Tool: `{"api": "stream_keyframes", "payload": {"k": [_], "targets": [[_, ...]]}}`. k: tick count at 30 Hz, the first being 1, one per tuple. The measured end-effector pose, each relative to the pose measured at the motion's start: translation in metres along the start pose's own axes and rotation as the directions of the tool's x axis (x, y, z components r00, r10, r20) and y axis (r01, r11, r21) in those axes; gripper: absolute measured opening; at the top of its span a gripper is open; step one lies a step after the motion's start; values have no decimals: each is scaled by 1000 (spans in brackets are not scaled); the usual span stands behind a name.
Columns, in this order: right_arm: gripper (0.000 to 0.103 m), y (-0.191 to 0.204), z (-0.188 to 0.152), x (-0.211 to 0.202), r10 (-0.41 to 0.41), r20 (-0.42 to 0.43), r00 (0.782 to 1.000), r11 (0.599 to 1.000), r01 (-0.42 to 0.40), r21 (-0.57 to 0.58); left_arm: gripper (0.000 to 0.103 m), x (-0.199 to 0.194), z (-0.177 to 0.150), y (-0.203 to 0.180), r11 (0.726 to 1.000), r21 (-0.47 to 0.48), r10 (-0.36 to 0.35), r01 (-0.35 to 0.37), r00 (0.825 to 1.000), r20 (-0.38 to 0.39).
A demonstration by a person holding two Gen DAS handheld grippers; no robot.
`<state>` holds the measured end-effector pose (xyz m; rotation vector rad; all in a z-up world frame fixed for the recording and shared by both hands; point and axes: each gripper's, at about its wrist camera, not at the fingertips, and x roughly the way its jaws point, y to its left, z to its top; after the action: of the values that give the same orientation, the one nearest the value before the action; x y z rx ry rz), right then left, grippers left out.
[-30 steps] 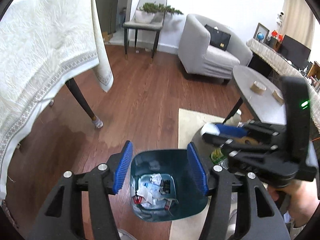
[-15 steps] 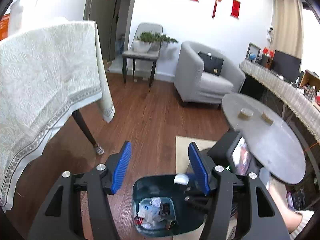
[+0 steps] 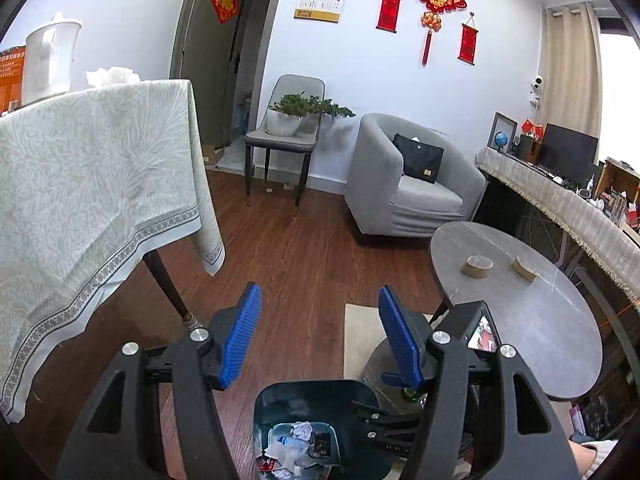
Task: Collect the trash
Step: 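Move both grippers back to the table toward the brown tape-core rings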
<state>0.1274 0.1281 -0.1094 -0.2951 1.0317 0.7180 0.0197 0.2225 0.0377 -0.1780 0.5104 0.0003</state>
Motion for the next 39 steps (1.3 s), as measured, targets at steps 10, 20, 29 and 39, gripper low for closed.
{"api": "stream_keyframes", "payload": {"k": [10,20,29,39], "targets": [[56,-15,12,-34,40,91,995,999,-40,7,69,3,24,-20,1000,1,9,-9,999,51],[61,-60,36,-86,-6,214,977,999,-3,43,75,31,46,-52,999,38,-9,6,998,57],[73,-133,39,-129,-142,272,952,987,118,106,81,76,55,-99,986,121,-111,111,994,-8],[79,-223,23,-148,-262,245,933,956,216,200,84,145,51,-148,951,190,-225,243,968,-114]]}}
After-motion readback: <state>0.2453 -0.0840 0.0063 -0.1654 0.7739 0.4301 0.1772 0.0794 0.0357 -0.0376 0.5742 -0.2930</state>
